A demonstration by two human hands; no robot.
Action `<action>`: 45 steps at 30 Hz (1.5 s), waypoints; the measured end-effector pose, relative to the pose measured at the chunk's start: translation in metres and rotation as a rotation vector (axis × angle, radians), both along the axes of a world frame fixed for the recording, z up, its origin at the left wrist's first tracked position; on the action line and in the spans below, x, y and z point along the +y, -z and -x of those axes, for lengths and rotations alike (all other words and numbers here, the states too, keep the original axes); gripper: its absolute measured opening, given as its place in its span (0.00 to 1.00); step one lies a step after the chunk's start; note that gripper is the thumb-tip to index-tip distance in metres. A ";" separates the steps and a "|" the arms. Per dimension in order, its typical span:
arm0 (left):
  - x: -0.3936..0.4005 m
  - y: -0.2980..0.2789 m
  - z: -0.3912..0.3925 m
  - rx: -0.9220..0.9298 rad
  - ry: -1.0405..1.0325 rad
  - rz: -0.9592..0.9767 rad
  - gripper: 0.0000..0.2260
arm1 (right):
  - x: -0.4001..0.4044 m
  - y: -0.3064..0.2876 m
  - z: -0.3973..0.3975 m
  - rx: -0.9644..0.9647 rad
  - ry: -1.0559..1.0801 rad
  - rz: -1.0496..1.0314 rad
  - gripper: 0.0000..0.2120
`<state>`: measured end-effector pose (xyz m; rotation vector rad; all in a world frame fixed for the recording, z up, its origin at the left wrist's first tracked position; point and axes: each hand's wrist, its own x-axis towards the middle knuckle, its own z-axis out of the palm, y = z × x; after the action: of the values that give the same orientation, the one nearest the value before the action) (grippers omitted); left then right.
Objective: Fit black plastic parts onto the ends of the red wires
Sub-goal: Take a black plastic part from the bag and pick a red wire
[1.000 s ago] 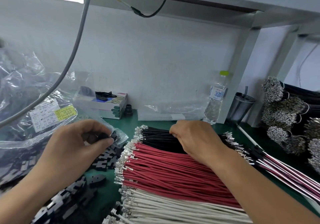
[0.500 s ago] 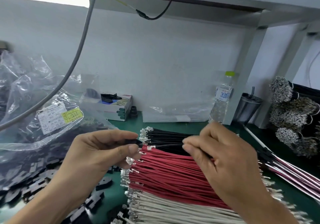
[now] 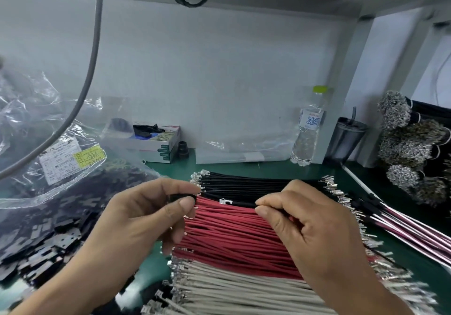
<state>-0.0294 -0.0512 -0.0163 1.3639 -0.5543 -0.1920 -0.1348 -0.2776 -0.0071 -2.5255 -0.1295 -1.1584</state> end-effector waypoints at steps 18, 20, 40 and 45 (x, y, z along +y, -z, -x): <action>-0.009 0.001 0.013 -0.101 -0.036 -0.101 0.12 | 0.015 0.005 -0.002 0.001 -0.042 0.013 0.09; -0.011 0.003 0.013 -0.078 -0.063 -0.094 0.15 | 0.014 0.005 -0.002 0.008 -0.052 0.007 0.09; -0.007 0.002 0.014 -0.083 0.057 -0.161 0.12 | 0.009 0.002 0.000 0.086 -0.169 -0.017 0.06; -0.009 0.004 0.016 -0.358 -0.123 -0.295 0.11 | 0.014 0.006 -0.002 0.049 -0.050 0.137 0.08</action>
<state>-0.0451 -0.0603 -0.0199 1.7297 -0.7586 0.0778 -0.1323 -0.2640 -0.0135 -2.6515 -0.2667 -1.1022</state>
